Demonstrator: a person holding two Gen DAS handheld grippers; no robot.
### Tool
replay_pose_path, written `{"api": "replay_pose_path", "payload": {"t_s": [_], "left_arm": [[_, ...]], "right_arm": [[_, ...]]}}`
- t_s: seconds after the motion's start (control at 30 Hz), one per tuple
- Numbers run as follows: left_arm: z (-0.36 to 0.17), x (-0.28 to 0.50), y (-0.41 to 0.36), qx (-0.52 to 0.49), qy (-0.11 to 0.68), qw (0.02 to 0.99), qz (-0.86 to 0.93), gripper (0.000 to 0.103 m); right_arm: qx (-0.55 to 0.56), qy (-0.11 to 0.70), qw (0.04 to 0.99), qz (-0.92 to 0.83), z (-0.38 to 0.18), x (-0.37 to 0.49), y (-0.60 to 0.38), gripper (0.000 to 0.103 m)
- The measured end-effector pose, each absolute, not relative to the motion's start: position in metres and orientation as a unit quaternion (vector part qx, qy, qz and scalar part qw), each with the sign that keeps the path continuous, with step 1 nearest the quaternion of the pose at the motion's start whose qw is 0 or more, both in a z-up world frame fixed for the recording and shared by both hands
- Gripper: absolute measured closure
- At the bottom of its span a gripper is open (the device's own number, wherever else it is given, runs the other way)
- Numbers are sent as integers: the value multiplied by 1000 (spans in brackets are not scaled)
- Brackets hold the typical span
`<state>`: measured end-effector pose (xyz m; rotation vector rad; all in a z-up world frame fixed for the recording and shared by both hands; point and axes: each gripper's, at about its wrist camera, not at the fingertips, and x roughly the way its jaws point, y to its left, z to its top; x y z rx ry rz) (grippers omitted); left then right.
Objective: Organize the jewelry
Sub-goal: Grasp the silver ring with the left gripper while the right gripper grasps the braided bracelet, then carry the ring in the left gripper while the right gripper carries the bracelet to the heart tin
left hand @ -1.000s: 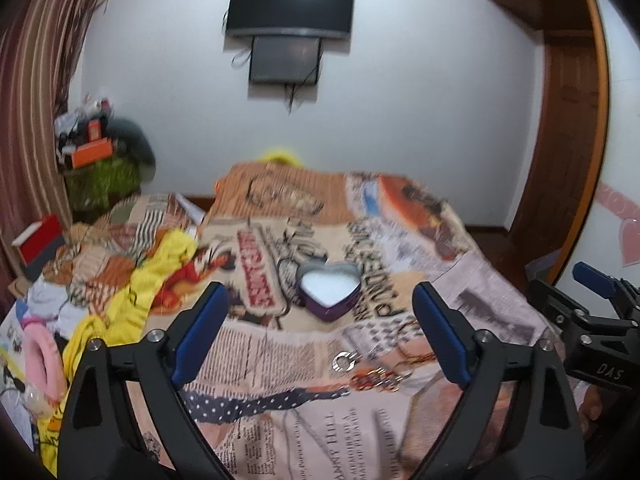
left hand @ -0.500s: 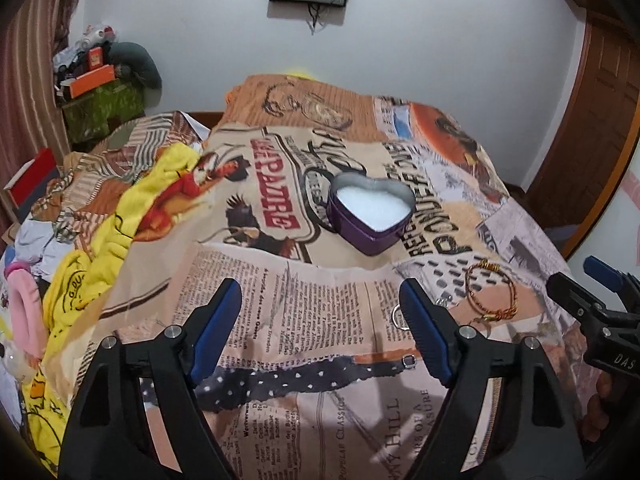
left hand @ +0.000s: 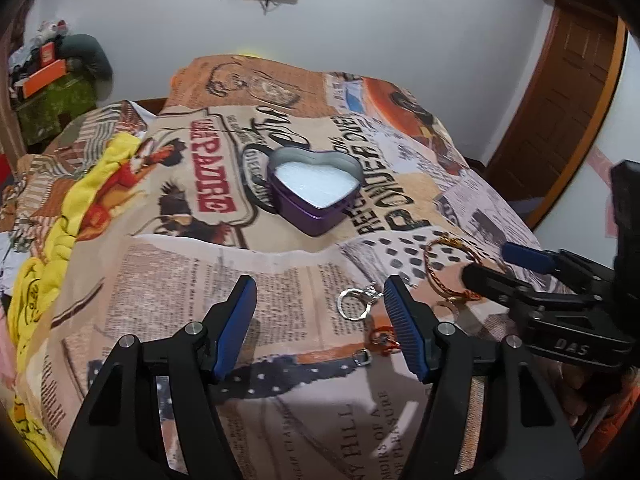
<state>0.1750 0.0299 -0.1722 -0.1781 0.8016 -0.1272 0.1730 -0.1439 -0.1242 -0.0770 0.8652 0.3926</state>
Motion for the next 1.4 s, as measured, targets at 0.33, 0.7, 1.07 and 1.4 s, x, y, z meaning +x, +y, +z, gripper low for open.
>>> {"api": "replay_pose_path", "payload": {"t_s": [0.33, 0.7, 1.07, 1.4], "left_arm": [[-189, 186, 24, -100, 414, 901, -85, 44], [-201, 198, 18, -106, 424, 894, -100, 62], [-198, 200, 20, -108, 416, 896, -111, 79], [-180, 193, 19, -99, 399, 905, -109, 79]], "right_arm": [[-44, 444, 868, 217, -136, 178, -137, 46], [-57, 467, 851, 231, -140, 187, -128, 46], [-68, 476, 846, 232, -146, 190, -122, 60], [-27, 477, 846, 235, -139, 195, -132, 94]]}}
